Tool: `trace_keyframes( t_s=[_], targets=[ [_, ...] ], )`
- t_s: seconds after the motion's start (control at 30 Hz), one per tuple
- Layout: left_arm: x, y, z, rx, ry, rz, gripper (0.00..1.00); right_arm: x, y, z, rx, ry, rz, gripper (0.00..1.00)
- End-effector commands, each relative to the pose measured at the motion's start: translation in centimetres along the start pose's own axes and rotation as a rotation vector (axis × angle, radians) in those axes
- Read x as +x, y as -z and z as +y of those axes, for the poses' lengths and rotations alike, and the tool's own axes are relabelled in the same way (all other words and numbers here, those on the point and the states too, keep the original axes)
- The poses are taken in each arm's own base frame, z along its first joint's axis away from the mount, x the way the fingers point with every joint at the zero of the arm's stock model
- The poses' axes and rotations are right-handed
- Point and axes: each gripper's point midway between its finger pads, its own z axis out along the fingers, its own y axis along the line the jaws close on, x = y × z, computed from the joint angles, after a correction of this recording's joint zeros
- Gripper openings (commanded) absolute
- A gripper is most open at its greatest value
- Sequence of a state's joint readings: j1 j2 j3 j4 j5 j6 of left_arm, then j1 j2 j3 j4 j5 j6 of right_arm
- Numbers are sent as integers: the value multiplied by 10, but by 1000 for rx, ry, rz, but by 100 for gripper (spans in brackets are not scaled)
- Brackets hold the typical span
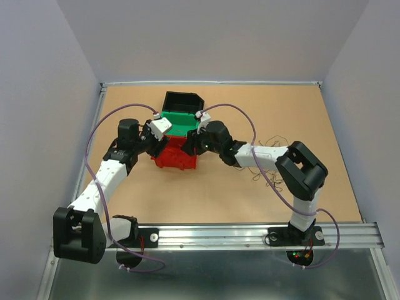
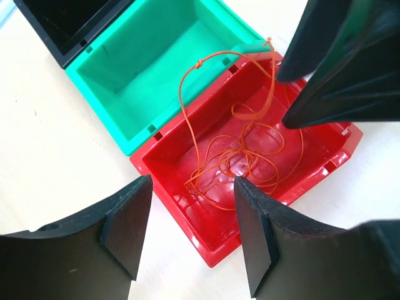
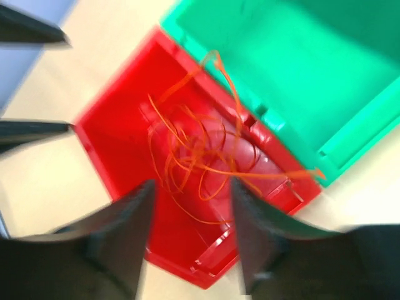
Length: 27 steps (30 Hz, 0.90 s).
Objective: Untangle the cables
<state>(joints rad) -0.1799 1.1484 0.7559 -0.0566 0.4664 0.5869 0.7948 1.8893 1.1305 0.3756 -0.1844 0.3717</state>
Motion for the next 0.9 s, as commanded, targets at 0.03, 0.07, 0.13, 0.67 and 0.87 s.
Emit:
trace_keyframes(
  t_s=[0.03, 0.07, 0.13, 0.67, 0.87],
  targets=[
    [-17, 9, 8, -52, -26, -68, 70, -74, 42, 16, 59, 80, -210, 70],
    [-19, 10, 9, -53, -33, -72, 72, -74, 46, 14, 78, 79, -212, 72],
    [-24, 9, 8, -40, -39, -82, 77, -69, 54, -2, 164, 81, -204, 77],
    [-113, -64, -97, 266, -189, -141, 85, -43, 234, -150, 796, -286, -516, 95],
    [-123, -123, -151, 411, -188, -122, 86, -43, 316, -163, 943, -371, -773, 100]
  ],
)
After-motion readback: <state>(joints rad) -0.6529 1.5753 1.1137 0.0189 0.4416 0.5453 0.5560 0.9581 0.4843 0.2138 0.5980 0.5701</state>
